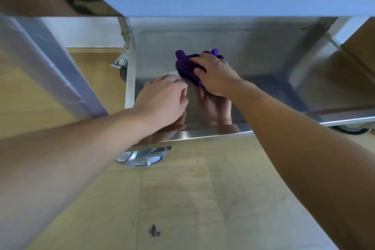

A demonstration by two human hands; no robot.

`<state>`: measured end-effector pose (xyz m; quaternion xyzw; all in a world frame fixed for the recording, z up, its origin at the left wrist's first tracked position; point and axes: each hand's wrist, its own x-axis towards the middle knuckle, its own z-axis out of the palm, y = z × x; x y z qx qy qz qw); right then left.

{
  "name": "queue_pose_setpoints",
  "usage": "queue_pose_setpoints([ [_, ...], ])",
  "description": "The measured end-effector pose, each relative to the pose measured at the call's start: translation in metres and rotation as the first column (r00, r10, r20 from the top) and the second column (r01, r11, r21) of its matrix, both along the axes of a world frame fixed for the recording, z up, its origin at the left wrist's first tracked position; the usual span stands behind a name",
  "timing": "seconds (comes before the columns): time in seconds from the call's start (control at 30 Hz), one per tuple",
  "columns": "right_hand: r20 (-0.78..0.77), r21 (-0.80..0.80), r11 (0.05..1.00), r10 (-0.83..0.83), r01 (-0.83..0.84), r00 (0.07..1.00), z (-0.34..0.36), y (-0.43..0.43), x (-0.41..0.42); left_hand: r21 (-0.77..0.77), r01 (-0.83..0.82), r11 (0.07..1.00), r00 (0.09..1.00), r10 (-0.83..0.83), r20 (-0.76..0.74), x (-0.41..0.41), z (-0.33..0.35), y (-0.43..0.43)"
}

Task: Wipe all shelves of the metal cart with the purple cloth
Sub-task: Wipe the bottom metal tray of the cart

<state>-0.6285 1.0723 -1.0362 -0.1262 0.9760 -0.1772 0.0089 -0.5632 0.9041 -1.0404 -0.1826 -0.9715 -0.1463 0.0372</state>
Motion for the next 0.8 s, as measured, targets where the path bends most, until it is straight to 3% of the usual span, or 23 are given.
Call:
queue_pose_setpoints([
  [0.33, -0.007, -0.093, 0.995, -0.033, 0.032, 0.999, 0.012, 0.003, 0.105, 0.026, -0.149, 0.988, 0.987, 0.147, 0.058, 0.03, 0.011, -0.002],
  [0.43, -0.054, -0.127, 0.976, -0.182, 0.174, 0.982, 0.019, 0.007, 0.111, 0.098, -0.161, 0.982, 0.985, 0.154, 0.076, 0.036, 0.011, 0.006],
  [0.53, 0.082, 0.008, 0.923, -0.385, 0.385, 0.919, 0.029, 0.005, 0.107, 0.234, -0.23, 0.945, 0.962, 0.184, 0.201, 0.03, 0.016, 0.021],
  [0.63, 0.224, 0.095, 0.917, -0.399, 0.387, 0.889, 0.034, -0.005, 0.102, 0.445, -0.288, 0.848, 0.929, 0.135, 0.345, 0.027, 0.021, 0.033],
  [0.8, 0.344, 0.045, 0.908, -0.406, 0.417, 0.847, 0.046, -0.02, 0.116, 0.472, -0.308, 0.826, 0.92, 0.133, 0.368, 0.028, 0.026, 0.032],
])
